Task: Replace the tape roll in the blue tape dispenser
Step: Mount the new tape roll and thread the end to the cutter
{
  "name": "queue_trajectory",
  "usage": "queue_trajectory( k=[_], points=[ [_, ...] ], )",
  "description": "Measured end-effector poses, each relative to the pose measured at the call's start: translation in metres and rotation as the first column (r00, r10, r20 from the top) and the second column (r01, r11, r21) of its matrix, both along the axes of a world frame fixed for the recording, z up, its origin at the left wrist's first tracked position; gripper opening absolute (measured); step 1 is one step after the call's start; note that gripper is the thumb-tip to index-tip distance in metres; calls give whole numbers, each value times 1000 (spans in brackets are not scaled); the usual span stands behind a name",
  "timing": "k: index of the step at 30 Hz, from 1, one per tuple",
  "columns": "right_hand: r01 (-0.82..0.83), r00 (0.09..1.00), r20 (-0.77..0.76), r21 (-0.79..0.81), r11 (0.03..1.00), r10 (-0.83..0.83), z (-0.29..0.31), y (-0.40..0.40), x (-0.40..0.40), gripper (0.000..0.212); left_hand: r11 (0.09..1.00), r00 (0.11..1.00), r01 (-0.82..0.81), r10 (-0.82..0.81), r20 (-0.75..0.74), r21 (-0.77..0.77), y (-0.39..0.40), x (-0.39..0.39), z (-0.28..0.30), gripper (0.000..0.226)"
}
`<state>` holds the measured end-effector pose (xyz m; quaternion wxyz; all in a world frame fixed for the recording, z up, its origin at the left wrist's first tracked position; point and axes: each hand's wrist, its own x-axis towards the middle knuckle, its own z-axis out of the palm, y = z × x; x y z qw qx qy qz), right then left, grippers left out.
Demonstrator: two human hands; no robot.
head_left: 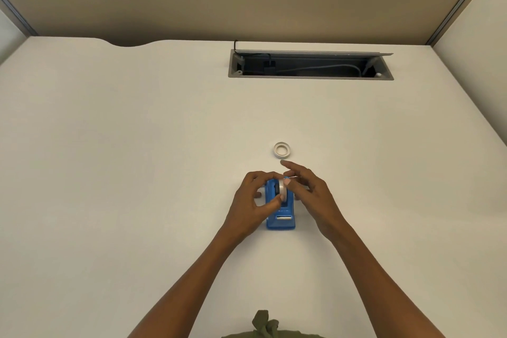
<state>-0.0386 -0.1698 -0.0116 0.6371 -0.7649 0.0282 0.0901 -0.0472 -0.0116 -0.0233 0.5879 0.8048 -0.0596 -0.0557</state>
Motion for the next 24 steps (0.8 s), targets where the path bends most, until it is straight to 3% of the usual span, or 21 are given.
queue_trajectory(
  k=[4, 16, 24],
  points=[
    [-90, 996, 32, 36, 995, 89, 0, -9, -7, 25, 1000, 1000, -4, 4, 0, -2, -1, -1, 2, 34],
    [-40, 993, 111, -64, 997, 47, -12, -6, -7, 31, 1000, 1000, -8, 8, 16, -4, 0, -1, 1, 40],
    [0, 999, 51, -21, 1000, 1, -7, -5, -3, 26, 1000, 1000, -2, 2, 5, -24, -1, -1, 1, 49]
  ],
)
